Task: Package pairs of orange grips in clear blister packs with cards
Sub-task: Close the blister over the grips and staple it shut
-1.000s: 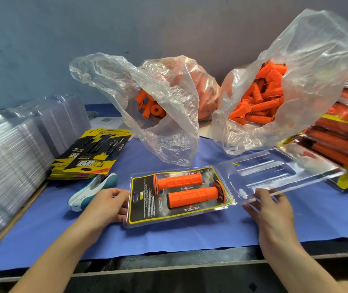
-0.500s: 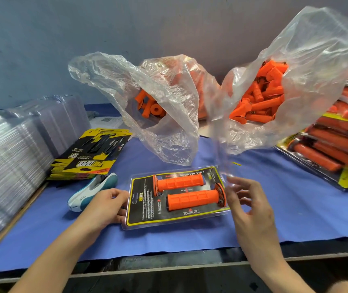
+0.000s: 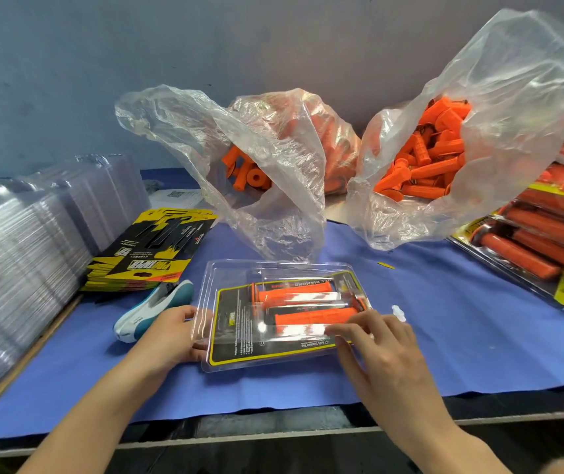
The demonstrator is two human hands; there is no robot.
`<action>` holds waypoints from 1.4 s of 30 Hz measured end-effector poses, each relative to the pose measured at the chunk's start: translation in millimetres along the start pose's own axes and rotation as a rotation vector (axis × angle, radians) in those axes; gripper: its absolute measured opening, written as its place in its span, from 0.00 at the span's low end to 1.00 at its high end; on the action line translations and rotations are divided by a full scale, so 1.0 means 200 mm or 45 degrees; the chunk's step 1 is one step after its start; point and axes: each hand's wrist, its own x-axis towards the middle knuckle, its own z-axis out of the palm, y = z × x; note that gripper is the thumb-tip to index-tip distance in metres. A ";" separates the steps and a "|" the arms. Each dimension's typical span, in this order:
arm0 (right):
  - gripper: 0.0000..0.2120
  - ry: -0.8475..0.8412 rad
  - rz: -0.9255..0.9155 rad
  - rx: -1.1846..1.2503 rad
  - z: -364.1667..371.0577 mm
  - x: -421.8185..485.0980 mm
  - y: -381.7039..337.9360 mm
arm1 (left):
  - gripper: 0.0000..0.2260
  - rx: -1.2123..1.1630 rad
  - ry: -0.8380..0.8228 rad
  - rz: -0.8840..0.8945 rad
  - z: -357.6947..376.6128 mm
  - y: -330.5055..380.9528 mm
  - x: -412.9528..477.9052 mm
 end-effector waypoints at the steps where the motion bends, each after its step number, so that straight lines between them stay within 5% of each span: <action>1: 0.10 -0.004 -0.015 -0.016 0.00 0.00 0.00 | 0.07 -0.012 0.004 -0.004 0.00 0.00 0.00; 10: 0.10 -0.034 -0.064 -0.095 0.00 0.00 0.01 | 0.19 -0.149 -0.016 -0.166 0.01 0.04 0.02; 17: 0.11 -0.093 -0.173 -0.167 -0.01 0.01 -0.01 | 0.07 0.224 -0.021 0.051 0.02 -0.03 0.04; 21: 0.08 -0.114 -0.247 -0.248 0.01 0.02 -0.01 | 0.07 0.235 0.004 0.042 0.02 -0.03 0.05; 34: 0.24 -0.152 -0.316 -0.228 0.00 0.06 0.01 | 0.12 0.121 0.014 0.004 0.09 0.00 0.03; 37: 0.23 -0.135 -0.290 -0.230 0.01 0.07 0.02 | 0.17 0.554 0.254 0.266 0.14 0.01 -0.01; 39: 0.23 -0.127 -0.280 -0.225 0.01 0.07 0.02 | 0.15 0.850 0.450 0.725 0.16 0.01 -0.06; 42: 0.22 -0.120 -0.282 -0.222 0.01 0.06 0.02 | 0.11 1.152 0.369 1.281 0.20 0.03 -0.13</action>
